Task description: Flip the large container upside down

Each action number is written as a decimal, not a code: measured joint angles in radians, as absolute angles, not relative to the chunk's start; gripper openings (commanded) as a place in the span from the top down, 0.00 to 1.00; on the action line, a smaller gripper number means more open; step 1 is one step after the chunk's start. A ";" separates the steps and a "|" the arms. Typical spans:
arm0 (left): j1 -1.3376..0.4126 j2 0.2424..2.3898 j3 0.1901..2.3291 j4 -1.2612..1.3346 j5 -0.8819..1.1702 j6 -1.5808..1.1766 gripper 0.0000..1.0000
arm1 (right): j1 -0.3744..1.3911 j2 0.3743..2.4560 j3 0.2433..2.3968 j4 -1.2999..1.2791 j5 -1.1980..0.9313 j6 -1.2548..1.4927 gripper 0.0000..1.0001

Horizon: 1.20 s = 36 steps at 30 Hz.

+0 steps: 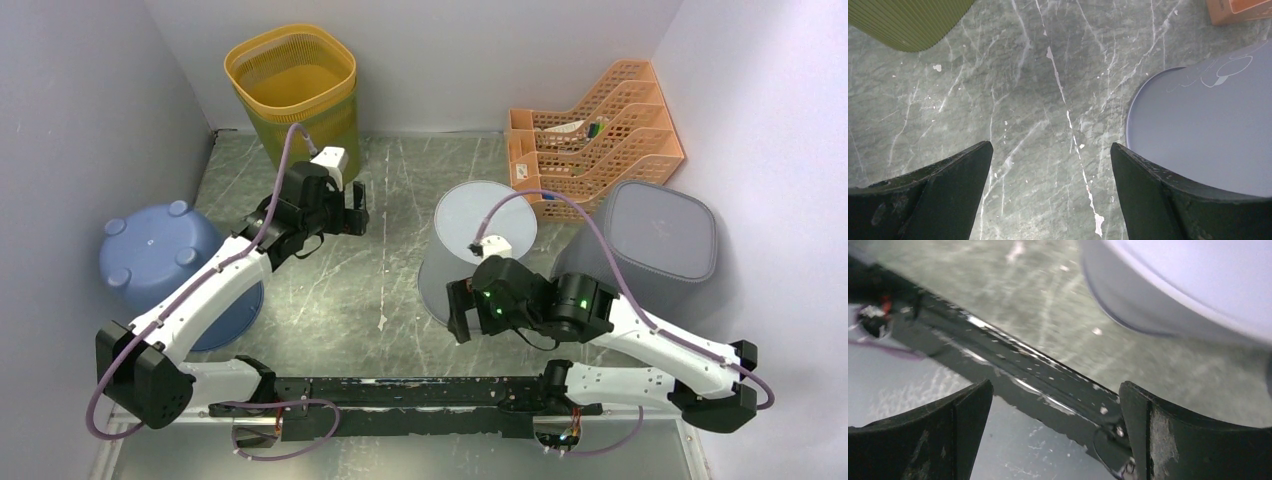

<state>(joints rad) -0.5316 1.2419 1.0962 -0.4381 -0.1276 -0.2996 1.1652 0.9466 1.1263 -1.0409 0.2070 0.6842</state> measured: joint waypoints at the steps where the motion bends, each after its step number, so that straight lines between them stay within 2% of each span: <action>1: -0.532 1.242 1.093 -0.432 -0.127 -0.300 0.00 | 1.165 0.938 1.114 -1.088 0.251 0.739 0.00; 9: -0.532 1.260 1.074 -0.414 -0.115 -0.300 0.00 | 1.166 0.939 0.937 -1.187 0.492 0.982 0.00; 17: -0.532 1.254 1.042 -0.411 -0.116 -0.299 0.00 | 1.168 0.920 0.786 -0.996 0.757 1.050 0.00; 23: -0.532 1.225 0.997 -0.408 -0.116 -0.300 0.00 | 1.166 0.921 0.661 -0.719 0.904 0.994 0.00; 29: -0.532 1.209 0.994 -0.406 -0.116 -0.300 0.00 | 1.042 1.066 0.652 -0.436 0.925 0.857 0.00; 36: -0.532 1.179 0.976 -0.390 -0.116 -0.300 0.00 | 0.862 1.303 0.676 -0.168 0.784 0.662 0.00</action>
<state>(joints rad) -0.5316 1.1793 0.9760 -0.3901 -0.1158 -0.3000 0.8623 1.3029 0.6758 -0.1684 0.7837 0.6621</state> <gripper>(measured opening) 0.998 0.999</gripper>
